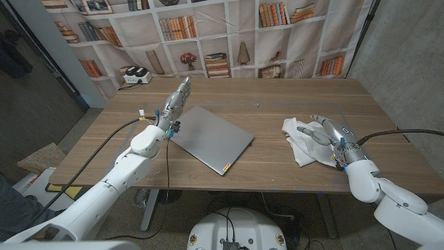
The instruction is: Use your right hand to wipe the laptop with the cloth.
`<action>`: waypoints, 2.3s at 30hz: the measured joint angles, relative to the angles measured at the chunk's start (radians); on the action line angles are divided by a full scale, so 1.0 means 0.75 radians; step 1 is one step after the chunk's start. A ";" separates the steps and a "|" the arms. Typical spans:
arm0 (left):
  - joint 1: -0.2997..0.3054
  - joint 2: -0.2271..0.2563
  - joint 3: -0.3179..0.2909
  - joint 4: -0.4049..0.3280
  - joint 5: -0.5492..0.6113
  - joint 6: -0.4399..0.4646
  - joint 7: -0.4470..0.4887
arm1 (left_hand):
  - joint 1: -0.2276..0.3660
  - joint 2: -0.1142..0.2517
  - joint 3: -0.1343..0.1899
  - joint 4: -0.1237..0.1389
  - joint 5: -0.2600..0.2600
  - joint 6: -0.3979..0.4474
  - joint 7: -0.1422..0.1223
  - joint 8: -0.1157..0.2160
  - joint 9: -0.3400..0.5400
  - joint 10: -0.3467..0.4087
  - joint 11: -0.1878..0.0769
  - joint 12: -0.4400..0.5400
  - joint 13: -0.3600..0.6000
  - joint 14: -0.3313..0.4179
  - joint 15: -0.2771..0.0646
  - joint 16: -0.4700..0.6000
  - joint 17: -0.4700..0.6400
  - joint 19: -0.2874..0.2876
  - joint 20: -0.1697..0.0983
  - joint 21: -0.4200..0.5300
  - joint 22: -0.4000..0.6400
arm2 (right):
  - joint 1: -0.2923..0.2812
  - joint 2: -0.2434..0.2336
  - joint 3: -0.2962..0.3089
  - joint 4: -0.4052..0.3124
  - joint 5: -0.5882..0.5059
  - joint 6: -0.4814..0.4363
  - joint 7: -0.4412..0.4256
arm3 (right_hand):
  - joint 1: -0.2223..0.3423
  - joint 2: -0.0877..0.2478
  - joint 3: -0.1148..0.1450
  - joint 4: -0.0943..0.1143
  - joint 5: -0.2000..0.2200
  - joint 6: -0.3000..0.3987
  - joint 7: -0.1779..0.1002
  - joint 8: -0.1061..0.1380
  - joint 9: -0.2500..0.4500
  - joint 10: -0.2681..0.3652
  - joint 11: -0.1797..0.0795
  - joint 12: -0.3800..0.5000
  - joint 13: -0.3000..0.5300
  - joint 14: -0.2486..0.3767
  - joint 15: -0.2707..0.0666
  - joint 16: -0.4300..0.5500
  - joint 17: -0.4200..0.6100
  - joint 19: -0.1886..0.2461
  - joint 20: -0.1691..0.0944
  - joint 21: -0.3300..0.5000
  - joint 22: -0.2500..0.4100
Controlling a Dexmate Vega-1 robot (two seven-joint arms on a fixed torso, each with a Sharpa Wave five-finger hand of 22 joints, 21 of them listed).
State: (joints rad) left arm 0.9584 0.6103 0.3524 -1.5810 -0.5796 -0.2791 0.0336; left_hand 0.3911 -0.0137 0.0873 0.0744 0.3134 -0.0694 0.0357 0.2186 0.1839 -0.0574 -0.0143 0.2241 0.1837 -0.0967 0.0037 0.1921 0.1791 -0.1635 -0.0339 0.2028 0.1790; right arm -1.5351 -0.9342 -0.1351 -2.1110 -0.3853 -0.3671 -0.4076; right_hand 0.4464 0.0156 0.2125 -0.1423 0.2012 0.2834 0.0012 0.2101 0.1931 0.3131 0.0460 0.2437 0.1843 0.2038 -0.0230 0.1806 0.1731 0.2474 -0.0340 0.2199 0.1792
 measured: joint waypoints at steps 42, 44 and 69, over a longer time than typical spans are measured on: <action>-0.074 -0.031 0.022 0.111 -0.017 -0.010 -0.066 | -0.001 0.025 -0.009 -0.002 -0.020 0.033 0.000 0.000 0.000 0.016 -0.002 -0.010 0.007 0.000 0.000 0.000 0.000 0.000 0.000 0.000 0.007 | 0.304 -0.123 -0.401 -0.022 -0.021 -0.447 0.155 | 0.182 -0.054 0.006 -0.024 0.028 -0.082 0.089 -0.018 0.000 -0.031 0.054 -0.033 -0.001 0.071 0.045 0.016 -0.001 0.192 -0.009 0.028 -0.001; -0.075 -0.031 0.023 0.112 -0.018 -0.011 -0.068 | 0.000 0.024 -0.009 -0.002 -0.020 0.033 0.000 0.000 0.000 0.016 -0.002 -0.010 0.007 0.000 0.000 0.000 0.000 0.000 0.000 0.000 0.007 | 0.314 -0.125 -0.412 -0.022 -0.019 -0.453 0.158 | 0.205 -0.048 0.008 -0.026 0.028 -0.078 0.094 -0.009 0.000 -0.018 0.052 -0.029 -0.001 0.088 0.041 0.021 -0.001 0.213 -0.012 0.033 0.000; -0.087 -0.026 0.013 0.150 -0.036 -0.033 -0.101 | 0.000 0.024 -0.010 -0.001 -0.031 0.057 -0.014 -0.001 0.000 0.022 -0.008 -0.010 0.007 0.000 0.000 0.000 0.000 0.001 0.000 0.000 0.007 | 0.493 -0.106 -0.621 0.026 -0.107 -0.598 0.164 | 0.886 0.092 0.098 -0.019 0.005 0.258 -0.116 0.057 0.006 0.359 -0.167 0.036 -0.001 0.579 -0.047 0.074 0.015 0.621 -0.043 0.140 0.034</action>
State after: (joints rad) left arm 0.8934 0.5911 0.3618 -1.4684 -0.6067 -0.3042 -0.0422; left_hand 0.3910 0.0044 0.0799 0.0736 0.2902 -0.0263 0.0251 0.2180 0.1839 -0.0407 -0.0206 0.2163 0.1887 -0.0968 0.0037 0.1923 0.1790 -0.1631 -0.0337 0.2029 0.1842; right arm -1.1654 -1.0138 -0.6011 -2.0911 -0.4656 -0.8154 -0.2846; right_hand 1.1107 0.0848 0.2859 -0.1567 0.2052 0.4769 -0.0861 0.2529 0.1979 0.5821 -0.0792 0.2705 0.1837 0.6381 -0.0580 0.2359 0.1843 0.7132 -0.0660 0.3253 0.2045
